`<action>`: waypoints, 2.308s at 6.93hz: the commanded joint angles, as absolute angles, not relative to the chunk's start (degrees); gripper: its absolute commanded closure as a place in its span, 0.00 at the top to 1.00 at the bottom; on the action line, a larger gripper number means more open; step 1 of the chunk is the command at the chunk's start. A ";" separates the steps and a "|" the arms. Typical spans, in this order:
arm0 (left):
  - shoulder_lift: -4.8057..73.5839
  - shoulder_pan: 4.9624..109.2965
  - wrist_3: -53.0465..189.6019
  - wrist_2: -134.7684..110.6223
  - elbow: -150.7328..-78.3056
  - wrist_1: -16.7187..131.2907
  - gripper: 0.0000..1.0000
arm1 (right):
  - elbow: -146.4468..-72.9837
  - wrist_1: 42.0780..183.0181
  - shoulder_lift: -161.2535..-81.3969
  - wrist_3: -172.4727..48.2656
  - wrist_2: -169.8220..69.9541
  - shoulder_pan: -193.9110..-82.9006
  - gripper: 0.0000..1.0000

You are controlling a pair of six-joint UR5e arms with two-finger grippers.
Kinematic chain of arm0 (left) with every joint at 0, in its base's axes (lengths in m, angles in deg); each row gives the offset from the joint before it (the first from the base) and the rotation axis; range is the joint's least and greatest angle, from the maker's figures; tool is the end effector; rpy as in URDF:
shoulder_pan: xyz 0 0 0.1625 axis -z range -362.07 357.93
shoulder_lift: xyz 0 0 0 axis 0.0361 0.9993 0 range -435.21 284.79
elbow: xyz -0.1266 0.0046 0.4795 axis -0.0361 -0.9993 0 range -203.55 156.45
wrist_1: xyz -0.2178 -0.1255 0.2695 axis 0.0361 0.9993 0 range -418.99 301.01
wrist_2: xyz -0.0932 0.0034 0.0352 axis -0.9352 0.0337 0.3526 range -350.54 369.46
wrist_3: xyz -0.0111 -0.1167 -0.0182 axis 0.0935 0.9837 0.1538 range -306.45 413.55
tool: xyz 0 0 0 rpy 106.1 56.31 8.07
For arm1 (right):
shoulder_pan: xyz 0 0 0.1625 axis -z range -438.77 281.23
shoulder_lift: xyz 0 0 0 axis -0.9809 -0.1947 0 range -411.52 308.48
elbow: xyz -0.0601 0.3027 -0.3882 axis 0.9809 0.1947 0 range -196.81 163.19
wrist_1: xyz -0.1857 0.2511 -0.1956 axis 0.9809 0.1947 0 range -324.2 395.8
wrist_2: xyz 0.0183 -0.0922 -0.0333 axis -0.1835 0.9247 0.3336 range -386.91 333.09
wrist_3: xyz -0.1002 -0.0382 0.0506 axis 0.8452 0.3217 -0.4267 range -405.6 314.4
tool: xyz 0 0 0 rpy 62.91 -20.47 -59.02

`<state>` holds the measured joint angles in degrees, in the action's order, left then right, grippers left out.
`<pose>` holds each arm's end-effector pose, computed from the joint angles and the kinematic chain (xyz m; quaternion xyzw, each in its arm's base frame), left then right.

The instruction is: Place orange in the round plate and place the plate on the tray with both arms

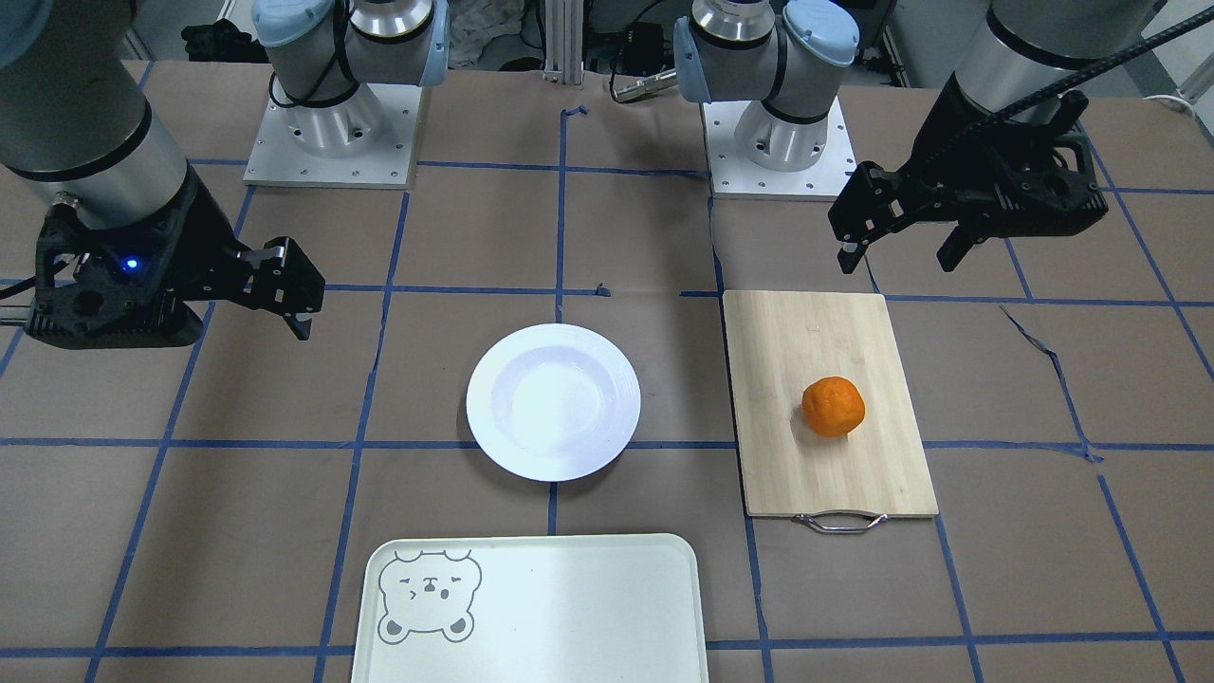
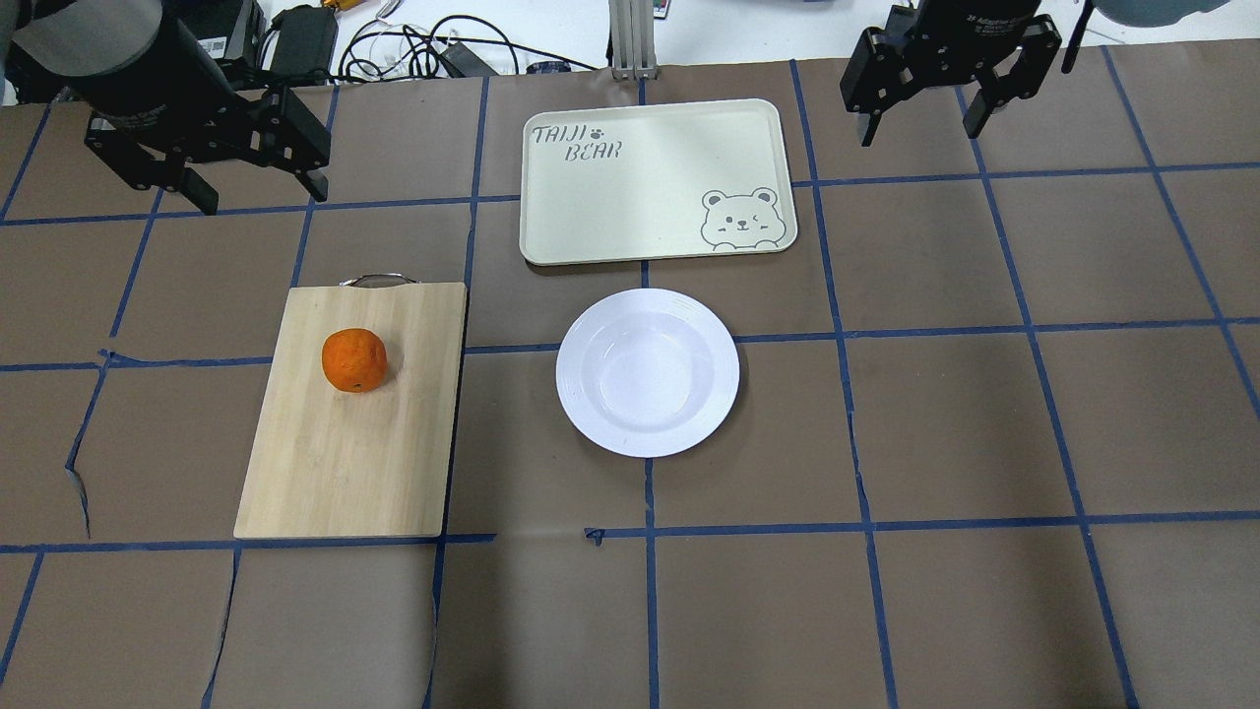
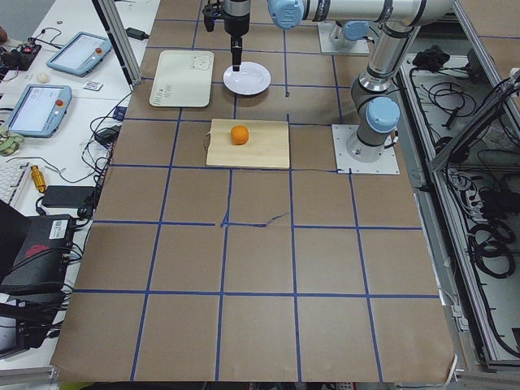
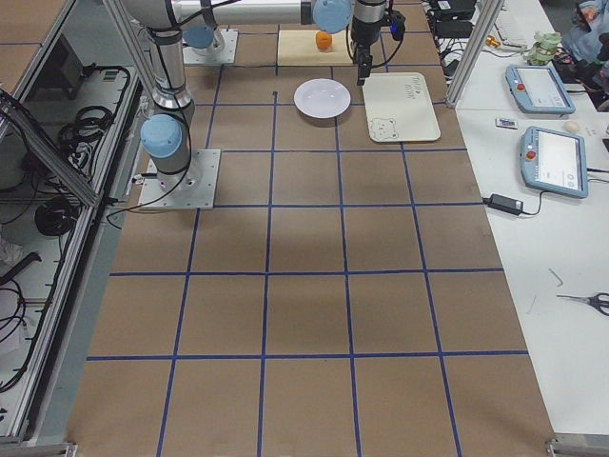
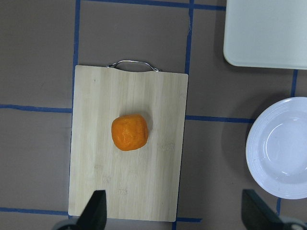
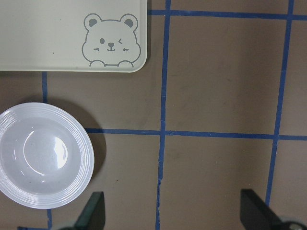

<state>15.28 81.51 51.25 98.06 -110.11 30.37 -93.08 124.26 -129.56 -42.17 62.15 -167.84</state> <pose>-0.0844 -0.4666 0.5639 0.0355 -0.9988 0.0323 0.0098 0.1263 -0.5485 0.5402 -0.0219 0.9997 -0.0024 0.0081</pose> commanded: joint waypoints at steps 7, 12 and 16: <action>15.50 81.43 51.26 98.58 -111.09 30.48 1.00 | -93.10 124.13 -129.48 -42.35 62.03 -167.72 1.00; 16.12 80.46 51.44 98.93 -112.93 31.09 1.00 | -93.10 124.31 -129.48 -42.35 62.03 -167.63 1.00; 16.46 80.38 51.53 98.76 -113.73 31.62 1.00 | -93.10 124.22 -129.48 -42.35 62.03 -167.63 1.00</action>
<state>16.40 80.41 51.52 98.87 -113.68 31.60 -93.10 124.22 -129.50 -42.35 62.03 -167.63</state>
